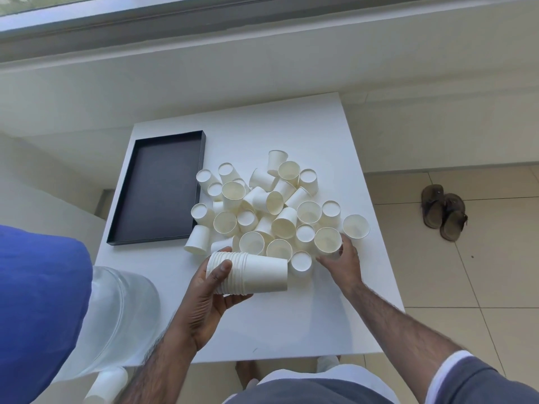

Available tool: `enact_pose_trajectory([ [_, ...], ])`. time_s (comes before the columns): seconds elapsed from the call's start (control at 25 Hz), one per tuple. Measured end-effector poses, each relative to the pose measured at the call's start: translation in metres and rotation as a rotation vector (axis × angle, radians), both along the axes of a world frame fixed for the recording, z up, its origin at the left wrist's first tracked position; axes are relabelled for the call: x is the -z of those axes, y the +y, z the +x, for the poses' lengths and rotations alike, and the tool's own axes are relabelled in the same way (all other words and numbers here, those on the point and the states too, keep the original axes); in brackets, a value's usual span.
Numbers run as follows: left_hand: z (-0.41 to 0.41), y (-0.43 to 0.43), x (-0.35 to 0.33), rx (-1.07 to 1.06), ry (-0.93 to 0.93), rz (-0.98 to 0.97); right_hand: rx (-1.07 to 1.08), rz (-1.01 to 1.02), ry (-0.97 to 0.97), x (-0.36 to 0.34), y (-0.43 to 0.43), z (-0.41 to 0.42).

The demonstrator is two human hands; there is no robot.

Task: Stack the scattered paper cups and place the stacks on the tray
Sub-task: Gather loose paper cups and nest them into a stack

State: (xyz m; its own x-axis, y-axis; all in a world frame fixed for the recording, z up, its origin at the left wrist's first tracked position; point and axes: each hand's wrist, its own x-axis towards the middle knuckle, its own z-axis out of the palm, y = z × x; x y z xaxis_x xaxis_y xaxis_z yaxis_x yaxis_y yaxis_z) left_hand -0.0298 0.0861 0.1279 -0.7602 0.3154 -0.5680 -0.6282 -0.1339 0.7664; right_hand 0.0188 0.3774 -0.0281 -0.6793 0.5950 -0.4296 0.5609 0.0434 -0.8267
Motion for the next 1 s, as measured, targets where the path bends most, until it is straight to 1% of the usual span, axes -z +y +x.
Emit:
enact_pose_trajectory([
  [0.16,0.005,-0.008,0.001,-0.011,-0.016,-0.025,0.032,0.043,-0.069,0.003,-0.005,-0.005],
  [0.36,0.01,-0.016,0.005,-0.04,-0.024,-0.034,0.068,0.057,-0.081,-0.002,-0.016,-0.007],
  [0.52,0.009,-0.018,0.006,-0.037,-0.023,-0.025,0.096,-0.048,0.0,-0.005,-0.017,-0.005],
  [0.6,0.006,-0.017,0.005,-0.025,-0.011,-0.021,0.121,-0.059,0.038,-0.008,-0.013,0.0],
  [0.72,0.0,-0.015,0.004,-0.036,0.004,-0.005,0.167,-0.082,0.156,-0.023,-0.01,0.02],
  [0.8,-0.004,-0.013,0.004,-0.047,0.013,0.006,0.08,-0.049,0.183,-0.037,-0.011,0.037],
  [0.92,-0.009,-0.008,0.003,-0.047,0.026,0.016,-0.211,0.035,0.211,-0.061,-0.024,0.057],
  [1.0,-0.012,-0.003,0.003,-0.035,0.039,0.009,-0.419,0.144,0.266,-0.078,-0.034,0.06],
])
